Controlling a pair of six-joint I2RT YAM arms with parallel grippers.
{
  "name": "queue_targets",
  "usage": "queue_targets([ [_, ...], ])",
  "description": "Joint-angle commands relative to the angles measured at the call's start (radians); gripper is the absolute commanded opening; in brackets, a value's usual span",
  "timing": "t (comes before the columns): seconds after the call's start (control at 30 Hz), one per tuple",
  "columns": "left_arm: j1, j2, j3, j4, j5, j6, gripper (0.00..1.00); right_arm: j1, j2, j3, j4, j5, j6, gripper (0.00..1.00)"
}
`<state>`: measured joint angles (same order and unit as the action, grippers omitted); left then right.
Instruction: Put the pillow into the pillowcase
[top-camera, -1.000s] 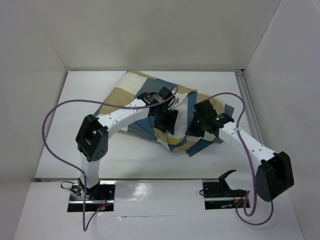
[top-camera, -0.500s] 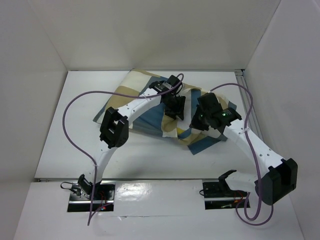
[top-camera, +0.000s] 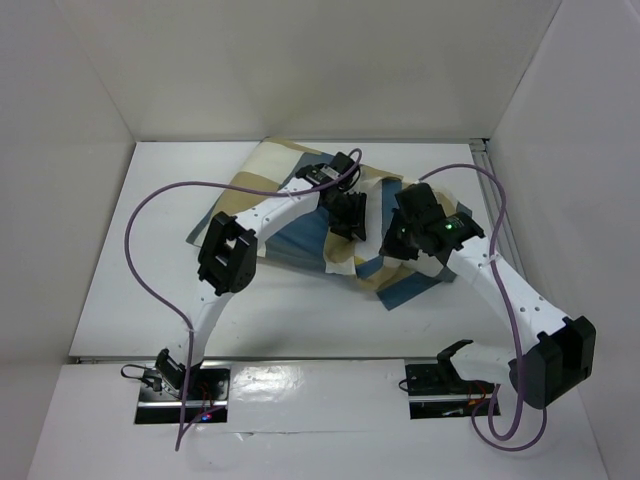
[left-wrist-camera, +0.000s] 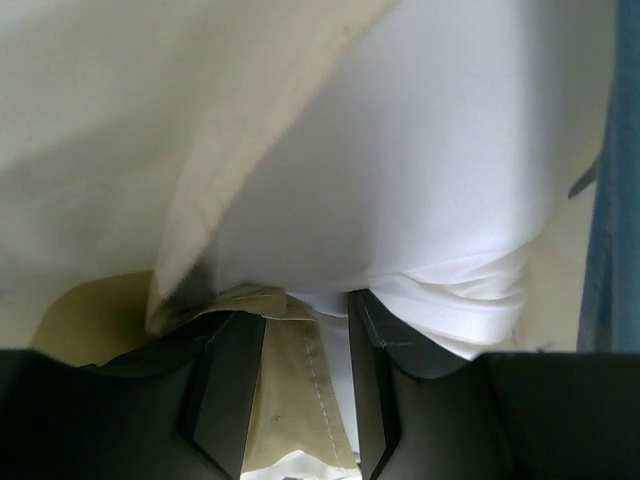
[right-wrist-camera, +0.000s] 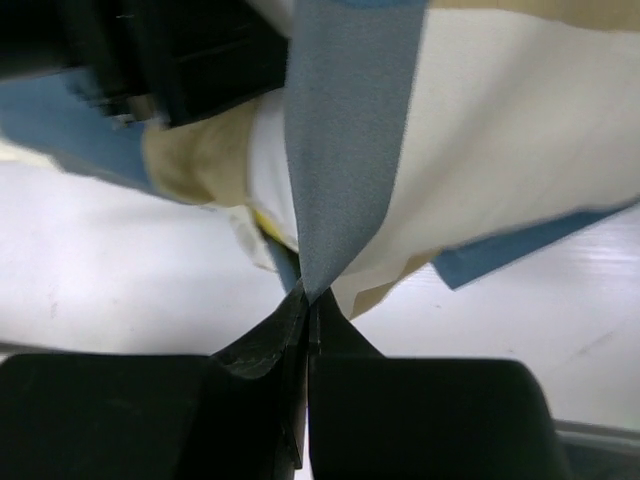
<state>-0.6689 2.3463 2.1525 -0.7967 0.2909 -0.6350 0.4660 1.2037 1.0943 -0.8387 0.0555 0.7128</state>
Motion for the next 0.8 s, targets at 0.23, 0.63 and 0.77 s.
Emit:
queue_targets([
  [0.23,0.028,-0.047,-0.074,0.103,-0.093,-0.012,0.49,0.079,0.016,0.133,0.344,-0.17,-0.134,0.0],
  [0.63,0.066,-0.396,-0.198,-0.073,-0.041,0.067,0.69,-0.119,0.134,0.085,0.124,-0.042,-0.151,0.66],
  [0.77,0.088,-0.447,-0.267,-0.082,-0.062,0.099,0.65,-0.142,0.134,0.124,0.079,-0.042,-0.142,0.52],
])
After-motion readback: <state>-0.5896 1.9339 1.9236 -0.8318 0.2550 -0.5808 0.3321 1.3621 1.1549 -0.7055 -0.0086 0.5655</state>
